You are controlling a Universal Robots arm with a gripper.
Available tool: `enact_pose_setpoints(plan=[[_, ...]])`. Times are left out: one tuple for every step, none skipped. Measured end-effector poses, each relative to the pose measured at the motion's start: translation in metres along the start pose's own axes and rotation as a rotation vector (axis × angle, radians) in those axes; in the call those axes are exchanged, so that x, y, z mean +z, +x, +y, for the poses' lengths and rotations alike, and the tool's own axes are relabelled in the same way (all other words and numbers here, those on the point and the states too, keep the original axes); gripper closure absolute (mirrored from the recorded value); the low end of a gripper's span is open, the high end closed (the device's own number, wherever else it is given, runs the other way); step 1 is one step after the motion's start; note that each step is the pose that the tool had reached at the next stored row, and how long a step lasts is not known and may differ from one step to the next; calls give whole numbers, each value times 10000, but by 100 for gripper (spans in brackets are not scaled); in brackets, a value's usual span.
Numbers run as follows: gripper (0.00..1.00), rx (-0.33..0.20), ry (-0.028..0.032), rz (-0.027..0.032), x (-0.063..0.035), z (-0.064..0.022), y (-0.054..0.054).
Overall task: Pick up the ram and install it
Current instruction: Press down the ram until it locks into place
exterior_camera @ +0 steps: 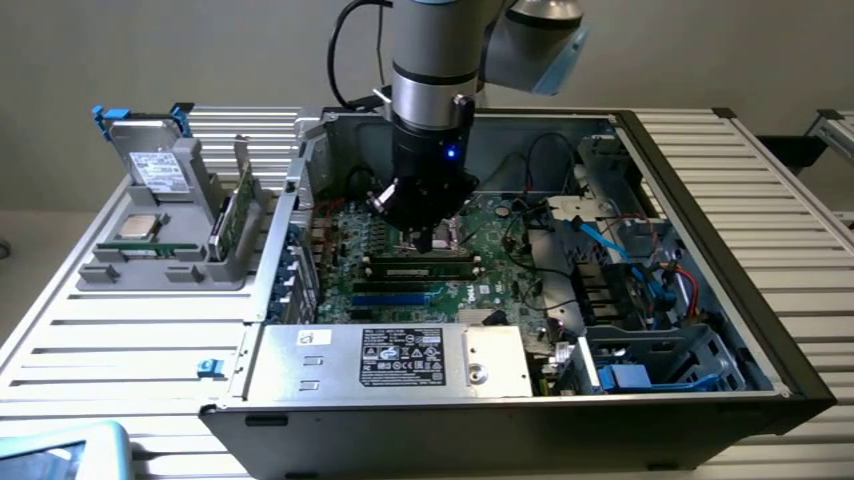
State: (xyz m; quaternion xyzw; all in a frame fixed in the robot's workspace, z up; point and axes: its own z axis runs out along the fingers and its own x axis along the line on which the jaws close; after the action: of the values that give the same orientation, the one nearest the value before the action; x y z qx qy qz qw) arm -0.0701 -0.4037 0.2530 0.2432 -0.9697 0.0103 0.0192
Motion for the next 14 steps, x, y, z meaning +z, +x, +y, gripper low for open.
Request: enact_pose_setpoints(plan=[[89, 148, -6, 1, 0, 0, 0], [89, 296, -13, 3, 0, 0, 0], [89, 441, -19, 5, 0, 0, 0], [89, 589, -25, 6, 0, 0, 0], [89, 731, -31, 7, 0, 0, 0], [89, 877, -37, 9, 0, 0, 0], [89, 1001, -39, 11, 0, 0, 0], [89, 1105, -29, 16, 0, 0, 0], [89, 1194, -2, 23, 0, 0, 0], [89, 1268, 46, 32, 0, 0, 0], [89, 1342, 96, 41, 0, 0, 0], [89, 1419, 143, 45, 0, 0, 0], [89, 1507, 189, 48, 0, 0, 0], [89, 1592, 217, 45, 0, 0, 0]])
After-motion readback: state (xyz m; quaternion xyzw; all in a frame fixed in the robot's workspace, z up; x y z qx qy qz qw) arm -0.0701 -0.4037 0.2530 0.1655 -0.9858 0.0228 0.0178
